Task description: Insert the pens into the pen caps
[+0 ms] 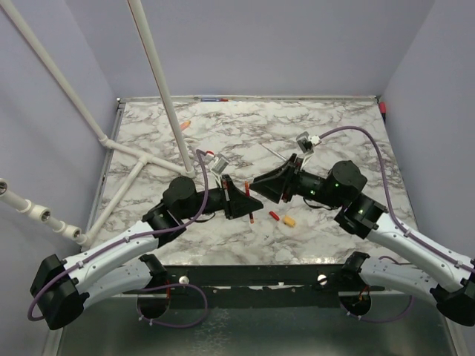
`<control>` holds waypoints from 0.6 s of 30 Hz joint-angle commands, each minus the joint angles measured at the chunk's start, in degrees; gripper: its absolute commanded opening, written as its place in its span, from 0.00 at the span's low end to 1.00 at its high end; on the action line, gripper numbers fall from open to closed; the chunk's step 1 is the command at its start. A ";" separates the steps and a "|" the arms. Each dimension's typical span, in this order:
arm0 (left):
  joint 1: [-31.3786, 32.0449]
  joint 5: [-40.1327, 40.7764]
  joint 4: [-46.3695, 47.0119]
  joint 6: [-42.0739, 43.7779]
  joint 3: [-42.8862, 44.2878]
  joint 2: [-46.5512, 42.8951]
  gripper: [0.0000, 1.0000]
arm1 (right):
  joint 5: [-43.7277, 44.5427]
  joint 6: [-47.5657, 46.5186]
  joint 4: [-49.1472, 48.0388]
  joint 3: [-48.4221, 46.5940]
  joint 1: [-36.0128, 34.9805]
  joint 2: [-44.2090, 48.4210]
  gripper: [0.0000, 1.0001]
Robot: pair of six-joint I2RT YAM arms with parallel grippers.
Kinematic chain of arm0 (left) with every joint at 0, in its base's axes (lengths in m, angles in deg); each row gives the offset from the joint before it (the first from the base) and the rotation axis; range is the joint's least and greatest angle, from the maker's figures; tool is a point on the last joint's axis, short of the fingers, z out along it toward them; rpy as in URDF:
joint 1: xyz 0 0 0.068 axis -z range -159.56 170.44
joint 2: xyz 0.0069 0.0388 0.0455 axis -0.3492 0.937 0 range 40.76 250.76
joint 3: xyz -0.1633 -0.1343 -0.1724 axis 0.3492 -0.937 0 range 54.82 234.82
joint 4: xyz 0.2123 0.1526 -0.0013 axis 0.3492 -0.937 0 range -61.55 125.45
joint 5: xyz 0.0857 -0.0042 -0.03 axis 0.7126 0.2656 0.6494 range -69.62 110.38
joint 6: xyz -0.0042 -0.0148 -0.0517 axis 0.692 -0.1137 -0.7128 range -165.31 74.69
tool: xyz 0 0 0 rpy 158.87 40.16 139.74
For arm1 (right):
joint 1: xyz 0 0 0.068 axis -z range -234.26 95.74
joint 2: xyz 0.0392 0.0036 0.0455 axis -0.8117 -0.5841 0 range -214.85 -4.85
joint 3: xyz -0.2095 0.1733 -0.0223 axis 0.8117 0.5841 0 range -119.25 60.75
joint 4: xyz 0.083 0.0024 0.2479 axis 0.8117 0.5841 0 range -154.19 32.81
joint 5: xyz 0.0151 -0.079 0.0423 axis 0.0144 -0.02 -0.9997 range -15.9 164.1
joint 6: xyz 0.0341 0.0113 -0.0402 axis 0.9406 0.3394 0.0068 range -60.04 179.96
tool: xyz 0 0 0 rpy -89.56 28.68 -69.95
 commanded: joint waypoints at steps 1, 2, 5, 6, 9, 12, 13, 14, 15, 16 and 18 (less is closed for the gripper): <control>0.03 4.66 -18.23 10.48 6.89 -0.28 0.00 | 7.44 -6.19 14.05 -5.63 -0.27 1.33 0.44; 0.08 5.31 -21.10 12.07 8.52 -0.24 0.00 | 9.05 -7.07 16.99 -6.45 -0.27 1.21 0.44; 0.03 6.93 -28.70 16.11 11.47 -0.30 0.00 | 14.30 -9.15 25.69 -8.96 -0.27 0.50 0.48; 0.03 7.57 -31.14 17.44 12.45 -0.35 0.00 | 16.18 -9.42 28.21 -9.56 -0.27 0.11 0.48; 0.06 9.58 -38.33 21.80 15.50 -0.24 0.00 | 22.87 -10.28 35.41 -11.17 -0.22 -1.59 0.50; 0.09 11.09 -44.85 26.73 18.79 -0.12 0.00 | 28.96 -10.59 40.76 -11.96 -0.27 -3.83 0.50; -0.03 11.66 -46.63 28.27 19.60 -0.25 0.00 | 30.51 -10.66 42.27 -12.03 -0.24 -4.98 0.51; 0.04 12.34 -48.22 29.81 20.33 -0.41 0.00 | 32.05 -10.62 43.56 -12.23 -0.19 -6.10 0.51; 0.06 13.14 -49.26 31.20 20.77 -0.61 0.00 | 33.57 -10.15 44.88 -12.35 -0.26 -7.29 0.51; 0.06 14.08 -49.93 32.29 20.94 -0.86 0.00 | 34.63 -9.50 46.06 -12.34 -0.21 -8.54 0.51; 0.03 15.78 -50.53 34.15 20.65 -1.40 0.00 | 36.15 -8.58 47.25 -12.04 -0.19 -10.97 0.51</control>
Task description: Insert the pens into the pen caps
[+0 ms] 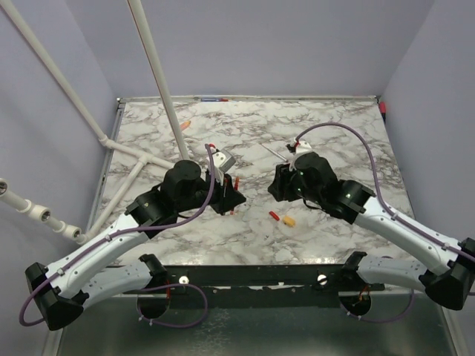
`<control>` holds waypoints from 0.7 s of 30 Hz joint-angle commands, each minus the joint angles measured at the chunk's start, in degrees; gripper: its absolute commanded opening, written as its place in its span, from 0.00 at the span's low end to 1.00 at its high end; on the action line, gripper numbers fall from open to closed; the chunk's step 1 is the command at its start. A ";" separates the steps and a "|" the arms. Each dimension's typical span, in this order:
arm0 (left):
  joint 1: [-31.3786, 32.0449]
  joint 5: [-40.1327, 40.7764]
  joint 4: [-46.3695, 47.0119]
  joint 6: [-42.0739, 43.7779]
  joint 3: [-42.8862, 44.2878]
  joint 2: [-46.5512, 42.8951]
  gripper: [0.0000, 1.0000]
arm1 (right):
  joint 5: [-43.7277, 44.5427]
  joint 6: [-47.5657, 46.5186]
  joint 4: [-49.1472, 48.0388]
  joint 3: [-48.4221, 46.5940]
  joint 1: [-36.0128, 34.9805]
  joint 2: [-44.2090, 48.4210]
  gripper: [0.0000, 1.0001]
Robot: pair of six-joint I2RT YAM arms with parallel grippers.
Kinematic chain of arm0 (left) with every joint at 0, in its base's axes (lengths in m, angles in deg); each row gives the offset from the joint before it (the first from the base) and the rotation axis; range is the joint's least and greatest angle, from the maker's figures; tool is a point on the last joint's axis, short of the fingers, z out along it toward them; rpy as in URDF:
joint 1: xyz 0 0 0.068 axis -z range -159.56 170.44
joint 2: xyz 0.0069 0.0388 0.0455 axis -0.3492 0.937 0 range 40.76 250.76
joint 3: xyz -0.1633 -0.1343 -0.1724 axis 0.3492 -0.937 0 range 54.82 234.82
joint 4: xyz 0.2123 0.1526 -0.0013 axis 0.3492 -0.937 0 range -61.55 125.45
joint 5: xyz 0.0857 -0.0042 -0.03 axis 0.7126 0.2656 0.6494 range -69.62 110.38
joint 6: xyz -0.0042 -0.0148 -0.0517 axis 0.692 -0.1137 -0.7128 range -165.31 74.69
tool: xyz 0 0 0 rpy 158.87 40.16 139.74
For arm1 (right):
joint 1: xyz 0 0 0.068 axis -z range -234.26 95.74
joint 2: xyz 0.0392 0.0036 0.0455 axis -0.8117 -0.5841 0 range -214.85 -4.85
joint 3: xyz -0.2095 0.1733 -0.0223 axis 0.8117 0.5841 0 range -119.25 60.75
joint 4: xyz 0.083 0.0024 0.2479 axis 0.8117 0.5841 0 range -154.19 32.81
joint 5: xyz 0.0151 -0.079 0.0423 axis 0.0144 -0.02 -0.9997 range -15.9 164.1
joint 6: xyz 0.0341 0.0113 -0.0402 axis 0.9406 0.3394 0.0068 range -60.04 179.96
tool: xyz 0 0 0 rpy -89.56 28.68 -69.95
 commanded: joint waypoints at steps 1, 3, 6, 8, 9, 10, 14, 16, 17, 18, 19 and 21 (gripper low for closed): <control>0.03 5.53 -7.51 8.65 0.80 -1.71 0.00 | 9.06 0.91 9.13 -0.79 -0.22 -5.02 0.51; 0.01 6.14 -7.03 9.69 -0.79 -2.53 0.00 | 10.52 2.32 9.80 -0.53 -0.18 -7.29 0.51; 0.05 6.73 -5.21 10.03 -3.62 -4.22 0.00 | 12.69 5.39 10.30 0.14 -0.18 -10.16 0.51; 0.05 6.63 -4.12 9.90 -5.04 -5.28 0.00 | 13.80 7.98 9.91 1.25 -0.18 -11.60 0.52; 0.06 6.64 -3.92 9.79 -5.32 -5.73 0.00 | 14.61 9.39 9.77 1.81 -0.18 -12.27 0.52; 0.02 6.58 -3.82 9.72 -5.36 -6.12 0.00 | 15.58 11.05 9.68 2.37 -0.18 -13.03 0.53; 0.04 6.47 -3.30 9.34 -6.30 -7.46 0.00 | 18.51 17.44 8.65 4.07 -0.18 -16.18 0.54; 0.01 6.48 -3.32 9.07 -6.65 -8.00 0.00 | 19.87 20.47 7.49 5.06 -0.18 -17.32 0.54; 0.06 6.79 -3.36 8.98 -6.75 -8.15 0.00 | 20.69 21.91 7.05 5.47 -0.18 -17.94 0.54; 0.08 7.28 -3.36 8.97 -6.89 -8.18 0.00 | 21.60 23.69 6.96 5.70 -0.18 -18.66 0.54; 0.08 7.83 -3.39 8.98 -6.94 -8.11 0.00 | 22.43 25.29 7.15 5.76 -0.18 -19.57 0.54; 0.04 9.20 -3.72 8.99 -6.88 -7.57 0.00 | 23.25 27.96 7.52 5.35 -0.18 -21.31 0.54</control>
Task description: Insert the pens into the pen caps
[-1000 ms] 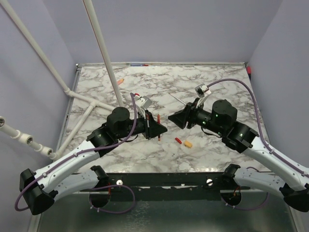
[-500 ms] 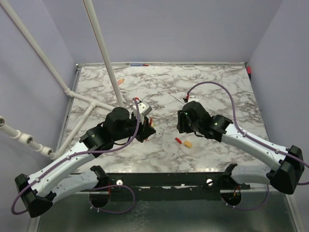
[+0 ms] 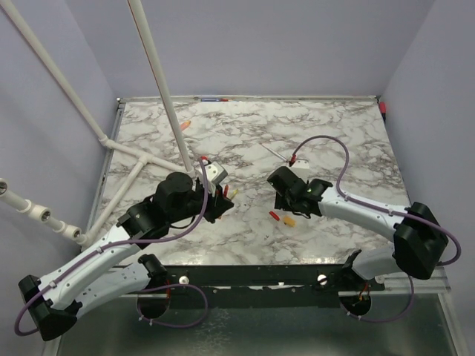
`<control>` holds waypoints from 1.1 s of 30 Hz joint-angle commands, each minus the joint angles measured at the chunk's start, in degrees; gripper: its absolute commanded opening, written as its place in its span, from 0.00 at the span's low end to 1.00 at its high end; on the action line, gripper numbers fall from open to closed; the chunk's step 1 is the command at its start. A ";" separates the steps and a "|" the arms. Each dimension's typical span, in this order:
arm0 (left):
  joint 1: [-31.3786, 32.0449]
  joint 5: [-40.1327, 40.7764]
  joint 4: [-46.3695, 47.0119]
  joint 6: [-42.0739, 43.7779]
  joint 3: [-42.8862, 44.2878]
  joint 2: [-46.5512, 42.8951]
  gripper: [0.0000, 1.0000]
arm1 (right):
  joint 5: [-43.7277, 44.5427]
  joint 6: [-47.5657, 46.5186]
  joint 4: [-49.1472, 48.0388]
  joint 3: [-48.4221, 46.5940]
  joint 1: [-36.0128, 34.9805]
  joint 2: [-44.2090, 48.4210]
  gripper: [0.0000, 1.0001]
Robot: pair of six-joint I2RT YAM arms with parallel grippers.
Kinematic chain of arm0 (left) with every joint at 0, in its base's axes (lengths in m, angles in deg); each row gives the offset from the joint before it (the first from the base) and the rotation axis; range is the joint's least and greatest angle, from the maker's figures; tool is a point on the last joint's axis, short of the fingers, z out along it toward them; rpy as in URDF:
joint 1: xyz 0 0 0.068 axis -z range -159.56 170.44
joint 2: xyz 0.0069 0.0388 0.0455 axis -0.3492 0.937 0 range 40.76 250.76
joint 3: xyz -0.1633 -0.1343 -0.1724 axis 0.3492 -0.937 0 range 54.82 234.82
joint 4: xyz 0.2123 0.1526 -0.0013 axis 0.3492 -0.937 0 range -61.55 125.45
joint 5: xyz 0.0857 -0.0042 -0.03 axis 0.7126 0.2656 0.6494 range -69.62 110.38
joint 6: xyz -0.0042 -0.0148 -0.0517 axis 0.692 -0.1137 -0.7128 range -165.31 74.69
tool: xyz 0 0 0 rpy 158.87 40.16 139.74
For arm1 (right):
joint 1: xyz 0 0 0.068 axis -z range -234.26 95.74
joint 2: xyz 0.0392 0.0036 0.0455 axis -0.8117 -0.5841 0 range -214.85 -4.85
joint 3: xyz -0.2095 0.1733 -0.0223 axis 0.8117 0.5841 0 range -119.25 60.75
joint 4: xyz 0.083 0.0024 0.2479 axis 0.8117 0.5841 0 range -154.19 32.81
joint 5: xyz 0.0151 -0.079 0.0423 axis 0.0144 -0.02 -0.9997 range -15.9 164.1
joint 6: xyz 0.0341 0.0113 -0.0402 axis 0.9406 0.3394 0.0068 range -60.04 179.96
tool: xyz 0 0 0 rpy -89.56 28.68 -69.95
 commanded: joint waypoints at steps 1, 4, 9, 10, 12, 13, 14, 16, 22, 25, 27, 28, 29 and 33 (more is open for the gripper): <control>0.01 3.90 0.42 0.42 -0.73 0.50 0.00 | 5.71 9.28 -0.14 -0.09 -0.18 -3.43 0.54; 0.05 4.92 -0.10 0.39 -0.50 1.28 0.00 | 6.48 12.56 0.21 -0.57 -0.18 -5.22 0.54; 0.04 6.98 -0.59 0.29 -0.55 0.53 0.00 | 7.89 18.75 2.59 -1.78 -0.18 -8.25 0.53; 0.09 7.18 -0.67 0.29 -0.50 0.23 0.00 | 8.15 19.66 2.81 -1.85 -0.18 -8.75 0.53; 0.01 7.45 -0.68 0.36 -0.54 -0.12 0.00 | 8.43 20.91 2.66 -1.96 -0.18 -9.51 0.53; 0.08 7.48 -0.68 0.29 -0.52 -0.20 0.00 | 8.53 21.38 2.49 -2.10 -0.18 -9.93 0.53; 0.09 7.51 -0.75 0.30 -0.51 -0.28 0.00 | 8.64 21.84 2.36 -2.30 -0.18 -10.41 0.53; 0.07 7.51 -0.81 0.29 -0.54 -0.39 0.00 | 8.74 22.58 2.41 -2.91 -0.10 -11.47 0.52; 0.01 7.47 -0.86 0.19 -0.55 -0.86 0.00 | 9.52 23.61 2.54 -4.49 0.21 -13.61 0.50; 0.07 7.51 -0.86 0.21 -0.65 -1.09 0.00 | 9.30 24.04 2.54 -4.76 0.42 -14.55 0.47; 0.01 7.56 -0.86 0.19 -0.63 -1.26 0.00 | 9.18 24.28 2.51 -4.58 0.44 -15.02 0.47; 0.04 7.54 -0.86 0.19 -0.62 -1.27 0.00 | 9.15 24.37 2.43 -4.45 0.44 -15.13 0.46; 0.05 7.52 -0.86 0.19 -0.66 -1.34 0.00 | 9.12 24.38 2.46 -4.41 0.44 -15.37 0.46; 0.08 7.50 -0.86 0.17 -0.67 -1.27 0.00 | 9.22 24.73 2.20 -3.66 0.44 -15.62 0.45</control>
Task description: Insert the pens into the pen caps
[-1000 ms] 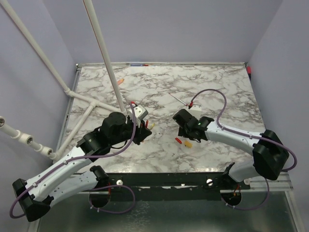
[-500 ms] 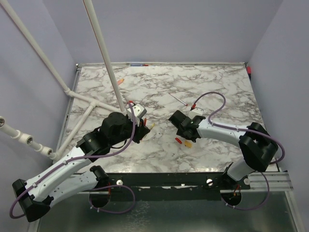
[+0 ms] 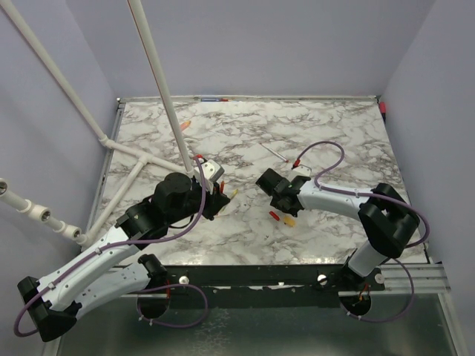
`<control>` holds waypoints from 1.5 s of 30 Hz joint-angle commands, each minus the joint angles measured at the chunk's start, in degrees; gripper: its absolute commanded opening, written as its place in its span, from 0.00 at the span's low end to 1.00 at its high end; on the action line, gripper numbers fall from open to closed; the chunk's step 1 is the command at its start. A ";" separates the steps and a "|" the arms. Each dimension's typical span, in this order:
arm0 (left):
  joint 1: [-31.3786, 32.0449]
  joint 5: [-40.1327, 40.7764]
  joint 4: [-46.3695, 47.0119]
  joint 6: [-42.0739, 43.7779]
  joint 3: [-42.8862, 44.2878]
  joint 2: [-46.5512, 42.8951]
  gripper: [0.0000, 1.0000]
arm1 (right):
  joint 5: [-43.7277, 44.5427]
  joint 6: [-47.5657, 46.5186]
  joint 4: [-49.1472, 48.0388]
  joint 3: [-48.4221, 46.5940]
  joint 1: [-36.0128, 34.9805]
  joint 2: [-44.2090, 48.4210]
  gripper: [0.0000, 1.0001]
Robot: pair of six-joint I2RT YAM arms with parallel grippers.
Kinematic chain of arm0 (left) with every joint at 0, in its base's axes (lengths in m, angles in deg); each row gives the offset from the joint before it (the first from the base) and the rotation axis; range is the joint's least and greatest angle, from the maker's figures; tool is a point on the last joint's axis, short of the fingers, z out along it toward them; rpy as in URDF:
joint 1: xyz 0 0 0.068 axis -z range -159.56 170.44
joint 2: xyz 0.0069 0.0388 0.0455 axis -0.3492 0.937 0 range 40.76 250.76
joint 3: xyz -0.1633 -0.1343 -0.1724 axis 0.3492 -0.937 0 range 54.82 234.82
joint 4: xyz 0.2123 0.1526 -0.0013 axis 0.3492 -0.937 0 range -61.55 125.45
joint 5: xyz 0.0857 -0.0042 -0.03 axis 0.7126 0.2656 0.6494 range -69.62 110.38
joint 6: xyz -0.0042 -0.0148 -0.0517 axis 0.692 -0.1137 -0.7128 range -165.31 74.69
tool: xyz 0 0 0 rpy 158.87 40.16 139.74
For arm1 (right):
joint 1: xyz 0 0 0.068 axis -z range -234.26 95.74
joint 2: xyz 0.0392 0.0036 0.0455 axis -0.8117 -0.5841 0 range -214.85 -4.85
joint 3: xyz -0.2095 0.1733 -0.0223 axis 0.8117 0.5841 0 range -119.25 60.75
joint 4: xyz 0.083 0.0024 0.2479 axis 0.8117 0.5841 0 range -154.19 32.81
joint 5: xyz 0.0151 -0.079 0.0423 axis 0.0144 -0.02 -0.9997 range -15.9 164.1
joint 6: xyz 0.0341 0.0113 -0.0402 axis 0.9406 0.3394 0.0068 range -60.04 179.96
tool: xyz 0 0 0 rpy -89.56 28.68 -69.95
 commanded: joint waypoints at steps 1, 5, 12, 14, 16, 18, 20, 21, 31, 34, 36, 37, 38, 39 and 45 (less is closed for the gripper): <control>0.09 1.24 -0.67 0.11 -0.67 -0.66 0.00 | 2.60 1.97 0.55 -0.02 0.26 -1.09 0.45; 0.01 1.24 -0.72 0.10 -0.67 -0.66 0.00 | 2.42 2.56 0.41 0.56 0.26 -1.87 0.43; 0.05 1.21 -0.68 0.15 -0.67 -0.19 0.00 | 2.69 3.03 -0.32 1.70 0.35 -2.25 0.40; 0.01 1.25 -0.72 0.10 -0.67 -0.06 0.00 | 2.63 2.92 -0.70 1.92 0.35 -2.47 0.39; 0.04 1.34 -0.73 0.11 -0.67 0.04 0.00 | 2.49 2.47 -1.12 2.10 0.35 -2.83 0.37; 0.07 1.44 -0.73 0.11 -0.67 0.13 0.00 | 2.48 2.42 -1.26 2.31 0.39 -3.11 0.35; 0.02 1.40 -0.73 0.18 -0.67 0.35 0.00 | 2.56 2.34 -1.76 2.72 0.38 -3.09 0.32; 0.06 1.41 -0.73 0.11 -0.67 0.51 0.00 | 2.55 2.22 -2.02 2.85 0.41 -3.14 0.29; 0.06 1.77 -0.73 0.21 -0.53 1.28 0.00 | 2.96 -1.38 -4.60 4.12 0.44 -0.51 0.01; 0.04 1.73 -0.73 0.20 -0.56 1.30 0.00 | 3.73 -4.21 -6.52 5.20 0.44 2.97 0.01; 0.02 1.65 -0.70 0.19 -0.56 1.41 0.00 | 4.38 -6.13 -7.35 5.54 0.44 5.05 0.01; 0.01 1.51 -0.65 0.20 -0.50 1.49 0.00 | 4.66 -7.22 -7.69 5.56 0.44 5.97 0.01; 0.05 1.37 -0.65 0.20 -0.44 1.58 0.00 | 4.93 -8.36 -8.03 5.52 0.44 7.05 0.01; 0.02 1.25 -0.64 0.19 -0.44 1.69 0.00 | 4.97 -9.66 -8.57 5.51 0.39 8.00 0.01; 0.01 -1.71 -0.27 -0.23 0.13 2.61 0.00 | 1.27 -19.61 -15.37 7.50 0.40 17.22 0.01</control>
